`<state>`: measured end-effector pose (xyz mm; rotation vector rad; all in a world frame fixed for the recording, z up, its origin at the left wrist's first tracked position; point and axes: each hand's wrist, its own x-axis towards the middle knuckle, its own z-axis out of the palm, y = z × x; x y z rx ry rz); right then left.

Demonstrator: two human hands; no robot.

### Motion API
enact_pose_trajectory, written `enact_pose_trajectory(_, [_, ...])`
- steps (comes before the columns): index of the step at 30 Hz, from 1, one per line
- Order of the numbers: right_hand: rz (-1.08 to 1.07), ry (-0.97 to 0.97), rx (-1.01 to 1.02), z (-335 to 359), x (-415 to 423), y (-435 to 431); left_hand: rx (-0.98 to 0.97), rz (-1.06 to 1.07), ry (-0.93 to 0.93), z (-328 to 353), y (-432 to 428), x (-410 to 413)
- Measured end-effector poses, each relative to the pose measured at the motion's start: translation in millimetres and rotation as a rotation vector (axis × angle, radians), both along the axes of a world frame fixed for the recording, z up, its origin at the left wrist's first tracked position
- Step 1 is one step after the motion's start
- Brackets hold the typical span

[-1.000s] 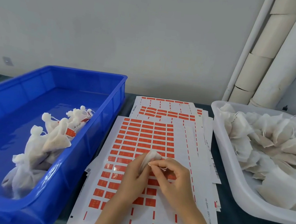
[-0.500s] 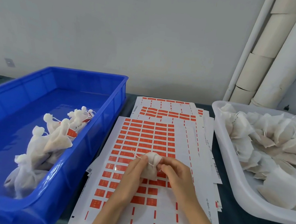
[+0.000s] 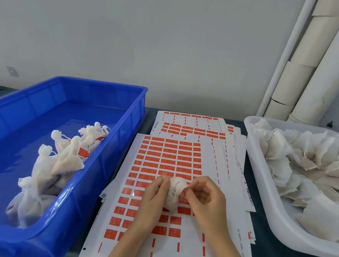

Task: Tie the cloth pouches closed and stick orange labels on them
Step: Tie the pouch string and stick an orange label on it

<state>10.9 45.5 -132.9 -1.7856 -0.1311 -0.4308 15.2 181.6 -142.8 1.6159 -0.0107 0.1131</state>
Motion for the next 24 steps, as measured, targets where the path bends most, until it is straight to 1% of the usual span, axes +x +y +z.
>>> enact_pose_trajectory(7, [-0.01,-0.235,-0.236,2,-6,3,0.005,0.077,-0.007,1,-2,2])
enact_pose_trajectory(11, [-0.102,-0.335,-0.326,-1,-7,2,-0.028,0.089,-0.022,3,-2,1])
enact_pose_trajectory(15, [-0.136,-0.323,-0.38,-6,-5,2,-0.047,0.091,-0.055,4,-1,0])
enact_pose_trajectory(18, [-0.107,-0.288,-0.396,-7,-5,4,-0.052,0.088,-0.076,6,0,-1])
enact_pose_trajectory(24, [-0.042,-0.201,-0.248,-4,-7,6,-0.07,0.056,-0.095,13,2,-2])
